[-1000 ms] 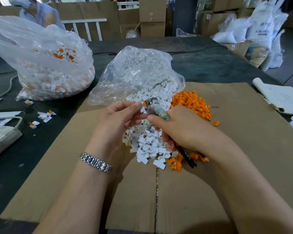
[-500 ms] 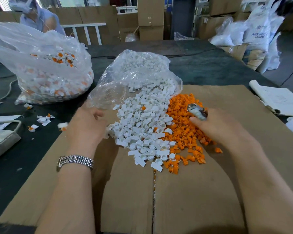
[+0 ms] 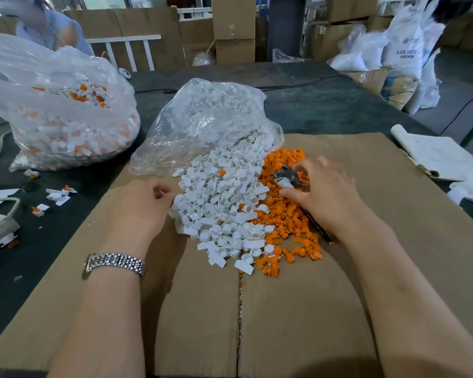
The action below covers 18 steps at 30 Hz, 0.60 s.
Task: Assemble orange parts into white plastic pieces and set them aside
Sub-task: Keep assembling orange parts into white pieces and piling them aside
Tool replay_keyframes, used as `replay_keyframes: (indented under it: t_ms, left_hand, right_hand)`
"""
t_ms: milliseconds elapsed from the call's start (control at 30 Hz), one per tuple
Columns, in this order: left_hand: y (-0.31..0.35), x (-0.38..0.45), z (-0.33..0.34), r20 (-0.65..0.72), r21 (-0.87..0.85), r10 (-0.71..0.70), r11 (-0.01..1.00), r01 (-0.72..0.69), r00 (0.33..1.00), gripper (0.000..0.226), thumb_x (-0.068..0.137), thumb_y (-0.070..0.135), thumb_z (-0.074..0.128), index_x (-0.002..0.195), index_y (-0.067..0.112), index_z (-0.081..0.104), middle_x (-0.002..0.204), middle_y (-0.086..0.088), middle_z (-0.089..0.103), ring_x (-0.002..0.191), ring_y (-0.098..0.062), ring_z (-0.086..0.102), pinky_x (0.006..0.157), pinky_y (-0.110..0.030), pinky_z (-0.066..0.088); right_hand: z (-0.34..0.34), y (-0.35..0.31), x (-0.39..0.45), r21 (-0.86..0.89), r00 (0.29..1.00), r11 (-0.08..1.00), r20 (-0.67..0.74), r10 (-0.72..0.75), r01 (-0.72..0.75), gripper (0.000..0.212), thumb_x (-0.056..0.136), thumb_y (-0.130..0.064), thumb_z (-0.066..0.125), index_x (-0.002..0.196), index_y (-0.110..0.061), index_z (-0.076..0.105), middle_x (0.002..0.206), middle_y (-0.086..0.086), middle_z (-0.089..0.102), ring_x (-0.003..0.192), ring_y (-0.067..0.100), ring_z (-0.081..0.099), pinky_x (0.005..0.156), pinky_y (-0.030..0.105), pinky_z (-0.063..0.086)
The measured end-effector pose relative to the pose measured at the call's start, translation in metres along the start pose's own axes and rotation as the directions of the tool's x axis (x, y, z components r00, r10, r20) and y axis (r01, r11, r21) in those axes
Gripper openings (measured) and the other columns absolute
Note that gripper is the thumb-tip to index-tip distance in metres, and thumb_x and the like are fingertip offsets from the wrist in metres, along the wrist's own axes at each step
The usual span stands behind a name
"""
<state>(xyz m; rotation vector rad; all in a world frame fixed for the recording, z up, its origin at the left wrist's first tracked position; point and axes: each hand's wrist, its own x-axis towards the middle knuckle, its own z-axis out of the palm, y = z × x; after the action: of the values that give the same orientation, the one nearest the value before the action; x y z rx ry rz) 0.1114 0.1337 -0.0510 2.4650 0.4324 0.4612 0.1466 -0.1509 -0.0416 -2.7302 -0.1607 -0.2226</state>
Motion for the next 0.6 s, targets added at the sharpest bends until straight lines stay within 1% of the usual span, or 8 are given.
replay_keyframes:
  t_ms: [100,167,233,333,400,467,533,600]
  left_hand:
    - [0.007,-0.004,0.002,-0.01,-0.243,0.012,0.97,-0.014,1.0,0.007,0.095,0.022,0.072,0.091,0.026,0.077,0.07,0.014,0.069,0.061,-0.005,0.063,0.051,-0.017,0.042]
    - [0.012,-0.008,0.006,0.032,-0.398,0.007,0.917,0.007,0.999,0.008,0.092,0.023,0.075,0.088,0.028,0.079,0.068,0.012,0.073,0.056,-0.003,0.065,0.047,-0.009,0.044]
    - [0.016,-0.01,0.01,0.104,-0.568,-0.01,0.82,0.068,0.995,0.01,0.091,0.018,0.076,0.087,0.026,0.08,0.074,0.007,0.077,0.062,-0.006,0.07,0.056,-0.009,0.05]
    - [0.022,-0.011,0.011,0.27,-0.759,-0.006,0.614,0.217,0.963,0.01,0.086,0.007,0.078,0.093,0.014,0.08,0.084,-0.006,0.079,0.077,-0.018,0.076,0.07,-0.017,0.058]
    - [0.027,-0.013,0.011,0.379,-0.829,0.047,0.462,0.317,0.924,0.017,0.076,0.004,0.079,0.092,0.008,0.081,0.088,-0.012,0.078,0.08,-0.021,0.077,0.073,-0.02,0.06]
    - [0.031,-0.015,0.011,0.446,-0.85,0.099,0.358,0.387,0.889,0.019,0.069,0.001,0.078,0.087,0.007,0.083,0.089,-0.015,0.078,0.081,-0.023,0.077,0.072,-0.022,0.061]
    - [0.036,-0.018,0.012,0.488,-0.849,0.14,0.303,0.432,0.861,0.02,0.07,-0.001,0.076,0.087,0.008,0.083,0.089,-0.017,0.078,0.082,-0.025,0.077,0.07,-0.022,0.061]
    - [0.039,-0.02,0.014,0.519,-0.843,0.18,0.271,0.465,0.835,0.021,0.073,0.0,0.074,0.091,0.006,0.083,0.092,-0.017,0.078,0.084,-0.025,0.078,0.068,-0.023,0.062]
  right_hand:
    - [-0.009,-0.003,-0.006,0.079,0.985,0.984,0.054,-0.165,0.161,0.02,0.084,-0.048,0.073,0.1,-0.038,0.064,0.103,-0.015,0.06,0.11,0.014,0.05,0.098,0.049,0.042]
    - [-0.009,-0.005,-0.01,0.016,0.968,0.979,0.146,-0.204,0.204,0.017,0.082,-0.05,0.075,0.094,-0.04,0.066,0.093,-0.018,0.062,0.105,0.01,0.048,0.099,0.047,0.04]
    - [-0.006,-0.007,-0.011,-0.057,0.961,0.973,0.176,-0.212,0.225,0.02,0.081,-0.052,0.075,0.096,-0.039,0.068,0.091,-0.018,0.064,0.104,0.008,0.046,0.099,0.044,0.037]
    - [-0.002,-0.011,-0.011,-0.068,0.96,0.968,0.159,-0.23,0.243,0.018,0.084,-0.047,0.074,0.097,-0.035,0.071,0.093,-0.016,0.064,0.106,0.01,0.049,0.101,0.045,0.036]
    - [0.0,-0.011,-0.011,-0.08,0.958,0.963,0.152,-0.243,0.257,0.016,0.087,-0.045,0.072,0.098,-0.033,0.072,0.095,-0.015,0.064,0.105,0.01,0.055,0.102,0.046,0.039]
    - [0.0,-0.009,-0.011,-0.052,0.961,0.965,0.121,-0.25,0.258,0.013,0.091,-0.042,0.068,0.099,-0.031,0.071,0.096,-0.015,0.065,0.1,0.01,0.058,0.098,0.044,0.044]
    - [-0.001,-0.008,-0.009,0.083,0.967,0.965,0.041,-0.252,0.248,0.013,0.094,-0.039,0.066,0.099,-0.027,0.067,0.095,-0.013,0.065,0.09,0.007,0.059,0.088,0.034,0.05]
    - [-0.005,-0.01,-0.009,0.299,0.975,0.929,-0.028,-0.222,0.22,0.012,0.095,-0.036,0.066,0.096,-0.024,0.065,0.088,-0.012,0.066,0.081,0.004,0.062,0.076,0.023,0.052]
